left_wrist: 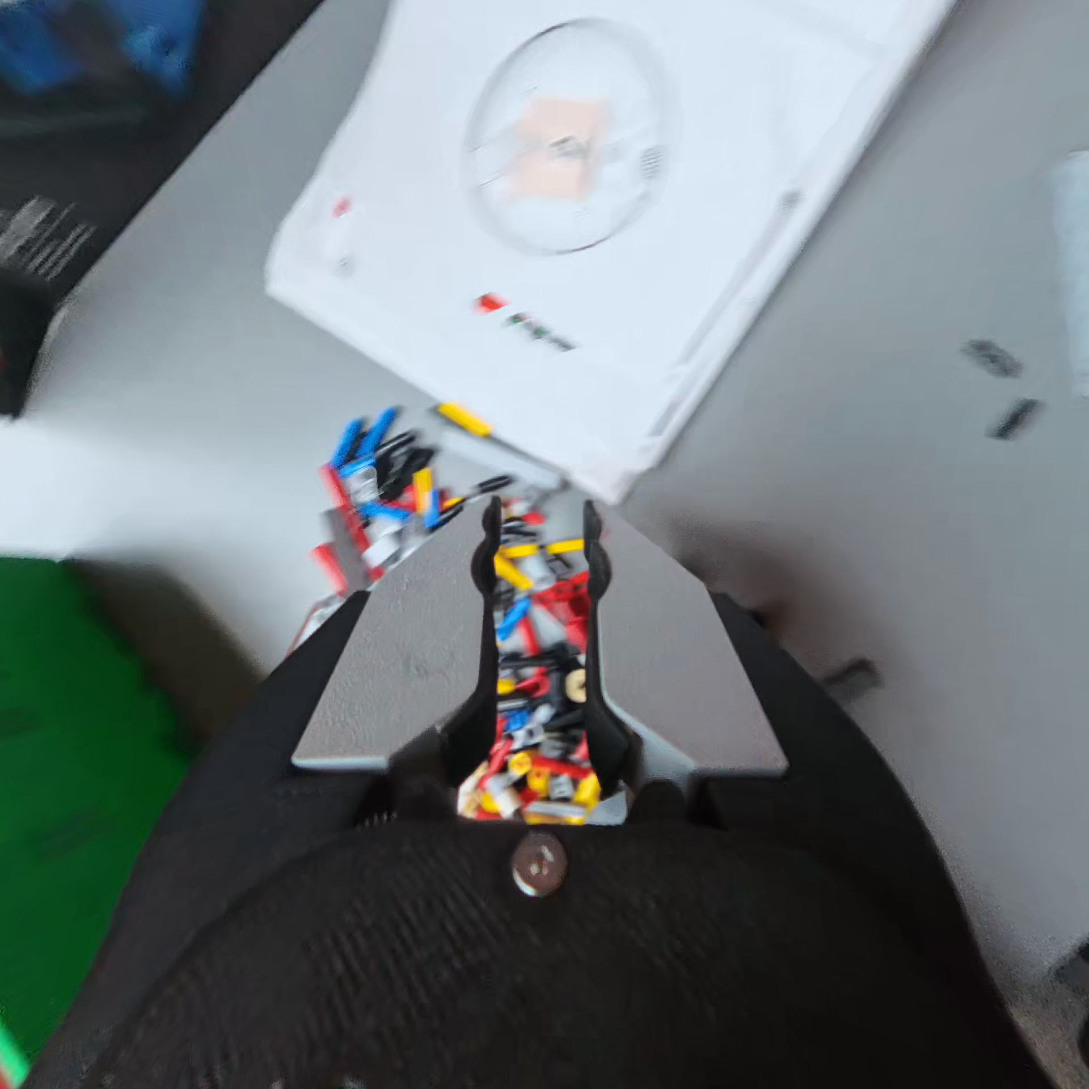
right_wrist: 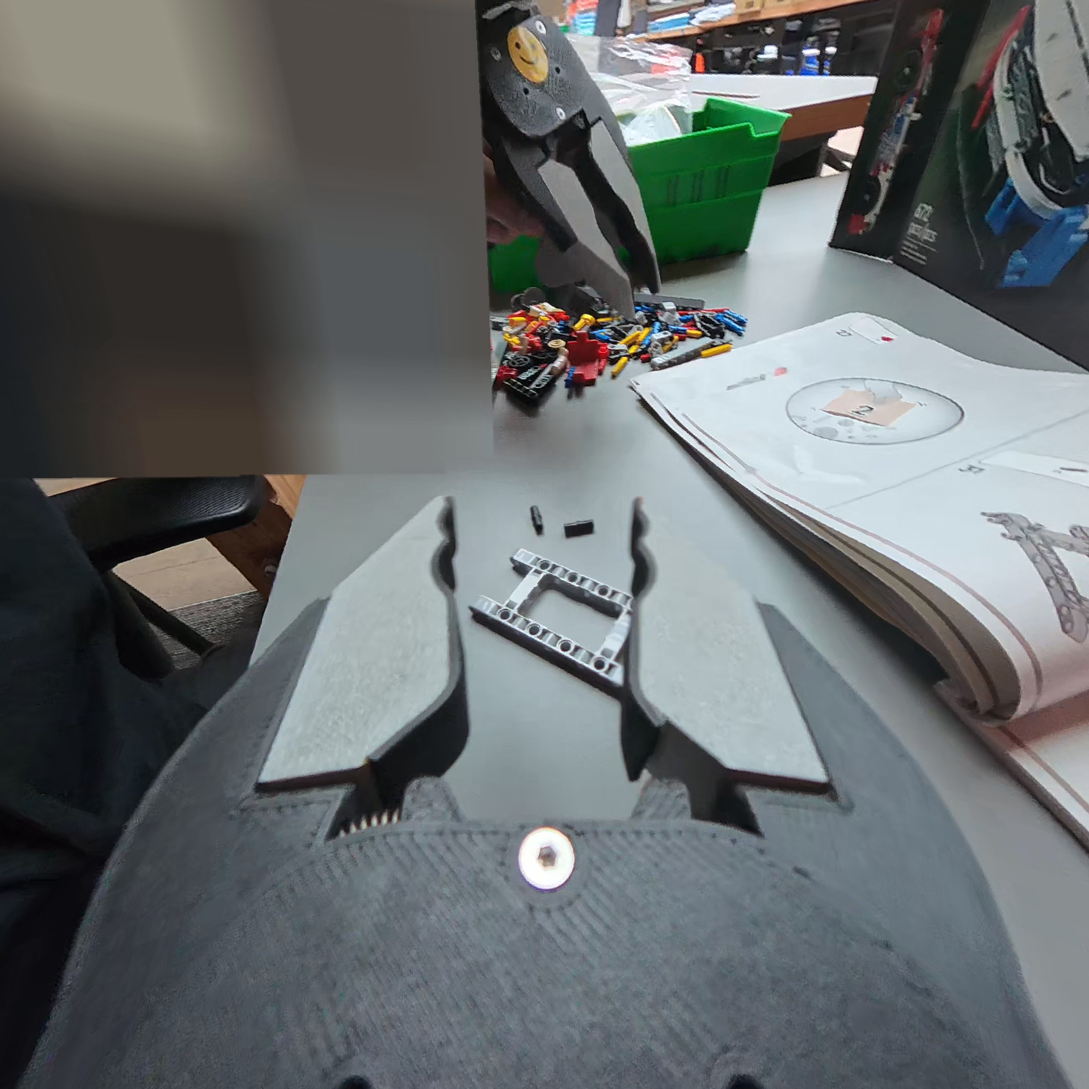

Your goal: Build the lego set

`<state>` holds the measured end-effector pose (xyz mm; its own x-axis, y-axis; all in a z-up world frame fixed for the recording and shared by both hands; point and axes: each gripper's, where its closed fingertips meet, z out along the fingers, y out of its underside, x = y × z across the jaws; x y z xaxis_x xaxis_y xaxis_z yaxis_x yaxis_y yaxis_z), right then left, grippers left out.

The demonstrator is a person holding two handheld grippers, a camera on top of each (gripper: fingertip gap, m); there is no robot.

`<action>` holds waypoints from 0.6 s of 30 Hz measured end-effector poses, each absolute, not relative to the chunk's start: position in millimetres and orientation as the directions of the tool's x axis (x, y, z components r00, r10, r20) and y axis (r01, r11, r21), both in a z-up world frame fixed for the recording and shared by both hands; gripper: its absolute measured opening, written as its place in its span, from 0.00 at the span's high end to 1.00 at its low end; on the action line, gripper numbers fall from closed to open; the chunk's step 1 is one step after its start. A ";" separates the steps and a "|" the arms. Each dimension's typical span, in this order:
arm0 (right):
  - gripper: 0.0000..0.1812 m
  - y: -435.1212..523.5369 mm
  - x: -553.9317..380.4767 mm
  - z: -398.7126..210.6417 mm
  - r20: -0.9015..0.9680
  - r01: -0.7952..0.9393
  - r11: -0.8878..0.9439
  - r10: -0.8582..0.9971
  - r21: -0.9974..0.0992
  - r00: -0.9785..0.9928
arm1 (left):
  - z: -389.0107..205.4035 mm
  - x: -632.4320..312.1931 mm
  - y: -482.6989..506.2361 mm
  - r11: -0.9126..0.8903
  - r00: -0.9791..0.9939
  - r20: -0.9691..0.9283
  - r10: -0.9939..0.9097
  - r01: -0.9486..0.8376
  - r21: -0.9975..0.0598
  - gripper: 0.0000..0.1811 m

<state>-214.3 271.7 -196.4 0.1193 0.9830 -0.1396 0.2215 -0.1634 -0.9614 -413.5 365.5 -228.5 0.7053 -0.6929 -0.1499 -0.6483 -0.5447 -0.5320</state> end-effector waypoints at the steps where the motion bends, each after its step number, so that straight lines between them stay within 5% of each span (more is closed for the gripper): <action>1: 0.64 274.0 -214.3 -197.3 -0.144 0.225 -0.171 0.981 -0.959 0.134 | -229.7 -426.0 373.1 -0.571 0.732 -0.164 -0.662 -0.634 -0.522 0.86; 18: 0.70 273.7 -214.2 -197.9 -0.186 0.225 -0.206 0.976 -0.952 0.110 | -269.3 -424.5 392.5 -0.616 0.697 -0.055 -0.715 -0.665 -0.422 0.93</action>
<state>-214.2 273.7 -197.9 0.1096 0.9765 -0.1857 0.2247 -0.2063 -0.9523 -424.5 392.5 -269.3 0.6973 -0.7146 -0.0552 -0.6648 -0.6161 -0.4224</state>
